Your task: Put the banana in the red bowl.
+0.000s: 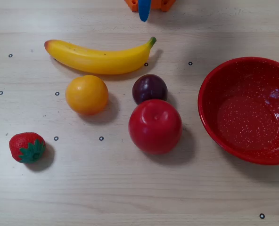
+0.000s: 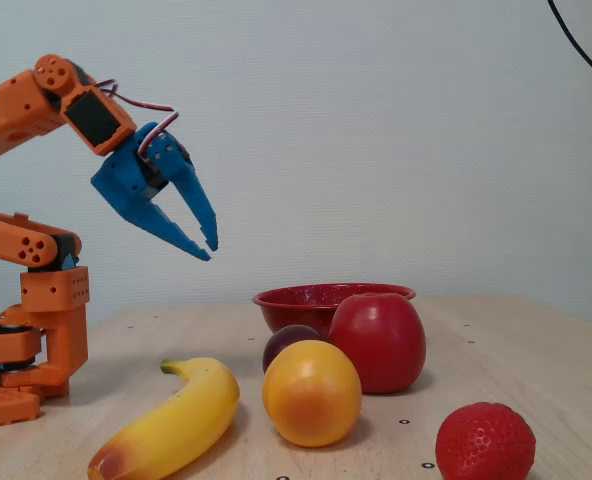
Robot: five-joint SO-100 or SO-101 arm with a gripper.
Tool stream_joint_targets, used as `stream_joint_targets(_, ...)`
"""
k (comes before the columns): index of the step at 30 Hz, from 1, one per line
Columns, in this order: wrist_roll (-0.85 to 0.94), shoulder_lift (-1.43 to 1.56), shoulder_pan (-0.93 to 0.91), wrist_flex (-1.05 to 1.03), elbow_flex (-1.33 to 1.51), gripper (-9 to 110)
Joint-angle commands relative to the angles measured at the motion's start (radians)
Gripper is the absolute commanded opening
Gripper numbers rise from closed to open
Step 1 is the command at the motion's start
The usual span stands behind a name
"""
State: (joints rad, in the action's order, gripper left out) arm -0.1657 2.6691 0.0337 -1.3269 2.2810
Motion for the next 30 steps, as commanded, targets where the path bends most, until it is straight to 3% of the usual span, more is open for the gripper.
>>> stream_joint_targets(1,-0.049,-0.038,0.048,0.011,-0.120,0)
stream_joint_targets(12,-0.233,-0.307,0.196,-0.086,-0.336,0)
stream_joint_targets(23,-0.324,-0.551,0.347,-0.121,-0.350,0)
stream_joint_targets(30,-0.419,-0.684,0.426,-0.146,-0.379,9)
